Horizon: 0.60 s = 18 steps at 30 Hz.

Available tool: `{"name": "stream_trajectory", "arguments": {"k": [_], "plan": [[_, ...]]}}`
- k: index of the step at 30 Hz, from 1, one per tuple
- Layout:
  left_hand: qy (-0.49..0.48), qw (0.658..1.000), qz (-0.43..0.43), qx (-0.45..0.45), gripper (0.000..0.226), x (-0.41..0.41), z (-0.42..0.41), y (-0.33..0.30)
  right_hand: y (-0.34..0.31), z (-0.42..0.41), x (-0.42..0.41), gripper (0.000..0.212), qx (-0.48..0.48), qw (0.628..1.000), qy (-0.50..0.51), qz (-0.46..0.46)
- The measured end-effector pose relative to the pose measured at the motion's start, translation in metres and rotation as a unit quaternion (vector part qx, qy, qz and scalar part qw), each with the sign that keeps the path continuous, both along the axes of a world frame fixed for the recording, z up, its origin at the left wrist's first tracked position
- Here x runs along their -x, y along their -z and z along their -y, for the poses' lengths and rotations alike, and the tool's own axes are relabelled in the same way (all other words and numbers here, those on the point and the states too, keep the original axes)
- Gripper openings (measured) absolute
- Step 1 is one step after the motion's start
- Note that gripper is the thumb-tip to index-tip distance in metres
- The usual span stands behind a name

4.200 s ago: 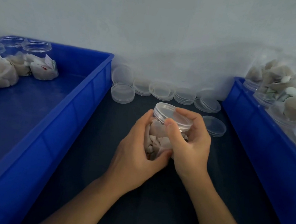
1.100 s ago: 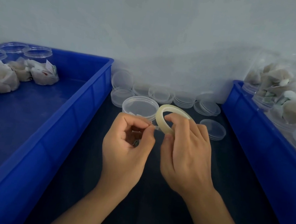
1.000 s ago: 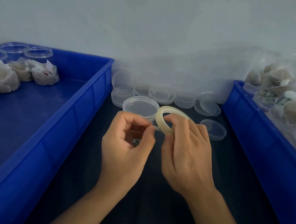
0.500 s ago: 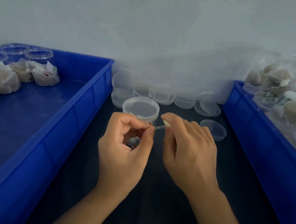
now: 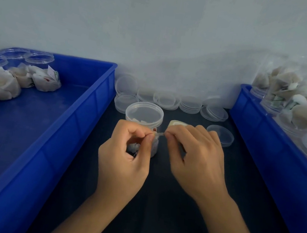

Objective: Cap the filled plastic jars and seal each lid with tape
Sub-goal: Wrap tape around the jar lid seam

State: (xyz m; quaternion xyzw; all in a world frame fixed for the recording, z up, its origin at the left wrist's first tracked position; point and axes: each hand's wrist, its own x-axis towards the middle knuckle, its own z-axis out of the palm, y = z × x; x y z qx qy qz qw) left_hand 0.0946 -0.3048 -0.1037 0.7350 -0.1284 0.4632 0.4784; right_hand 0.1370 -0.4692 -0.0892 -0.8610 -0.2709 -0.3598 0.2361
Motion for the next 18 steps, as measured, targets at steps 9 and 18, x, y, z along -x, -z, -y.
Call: {"name": "stream_trajectory", "arguments": {"k": [9, 18], "plan": [[-0.062, 0.993, -0.104, 0.01, 0.028, 0.005, 0.0, 0.003, -0.001, -0.011, 0.008, 0.017, 0.064, 0.997, 0.032, -0.034], [-0.096, 0.991, -0.089, -0.022, 0.052, -0.019, -0.021, 0.02, 0.002, -0.017, 0.009, 0.024, 0.073, 0.995, 0.058, -0.045]]}}
